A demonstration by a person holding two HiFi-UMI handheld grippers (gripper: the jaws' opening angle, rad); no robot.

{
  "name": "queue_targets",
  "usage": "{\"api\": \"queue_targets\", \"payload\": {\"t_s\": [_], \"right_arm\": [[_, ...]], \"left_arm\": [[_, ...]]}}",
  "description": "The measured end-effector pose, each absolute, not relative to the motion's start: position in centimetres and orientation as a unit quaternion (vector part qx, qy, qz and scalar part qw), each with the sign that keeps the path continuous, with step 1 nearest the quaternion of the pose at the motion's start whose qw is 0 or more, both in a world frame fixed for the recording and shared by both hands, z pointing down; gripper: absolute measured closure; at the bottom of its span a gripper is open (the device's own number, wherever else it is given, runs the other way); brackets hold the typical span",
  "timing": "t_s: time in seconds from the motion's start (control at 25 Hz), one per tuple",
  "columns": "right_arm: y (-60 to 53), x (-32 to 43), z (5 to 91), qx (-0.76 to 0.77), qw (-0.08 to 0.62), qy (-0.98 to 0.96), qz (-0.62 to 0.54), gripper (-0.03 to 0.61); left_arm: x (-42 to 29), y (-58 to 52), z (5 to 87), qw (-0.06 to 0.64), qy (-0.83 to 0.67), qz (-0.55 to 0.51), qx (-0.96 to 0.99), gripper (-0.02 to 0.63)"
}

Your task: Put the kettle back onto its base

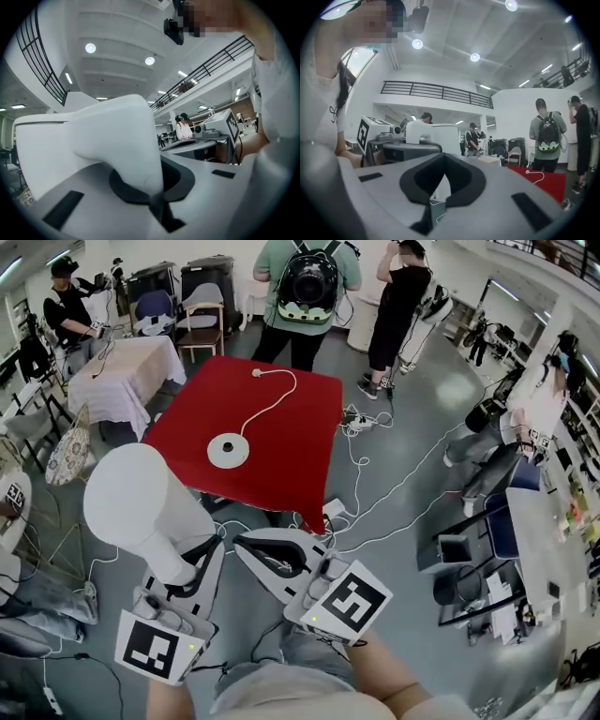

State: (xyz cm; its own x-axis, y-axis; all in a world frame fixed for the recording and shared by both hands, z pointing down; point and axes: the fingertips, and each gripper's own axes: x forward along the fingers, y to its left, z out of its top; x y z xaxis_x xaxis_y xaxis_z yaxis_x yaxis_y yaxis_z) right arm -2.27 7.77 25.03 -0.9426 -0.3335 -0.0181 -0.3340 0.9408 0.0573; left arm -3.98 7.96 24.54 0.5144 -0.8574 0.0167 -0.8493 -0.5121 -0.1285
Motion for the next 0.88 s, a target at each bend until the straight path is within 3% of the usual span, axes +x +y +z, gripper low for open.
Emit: {"api": "queue_targets", "payload": {"t_s": [0.4,0.88], "right_arm": [[1.8,3.6,25.1,-0.119,0.003,0.993,0.025,0.571],[-2.5,3.5,26.3,-0.114,0.013,0.993,0.007,0.571]], "left_arm": [[0.7,2.5,23.6,0.071,0.544,-0.023,-0.836,0.604],[1.4,-1.6,25.2,0.064,0.537,-0.035,-0.841,0.604]]}}
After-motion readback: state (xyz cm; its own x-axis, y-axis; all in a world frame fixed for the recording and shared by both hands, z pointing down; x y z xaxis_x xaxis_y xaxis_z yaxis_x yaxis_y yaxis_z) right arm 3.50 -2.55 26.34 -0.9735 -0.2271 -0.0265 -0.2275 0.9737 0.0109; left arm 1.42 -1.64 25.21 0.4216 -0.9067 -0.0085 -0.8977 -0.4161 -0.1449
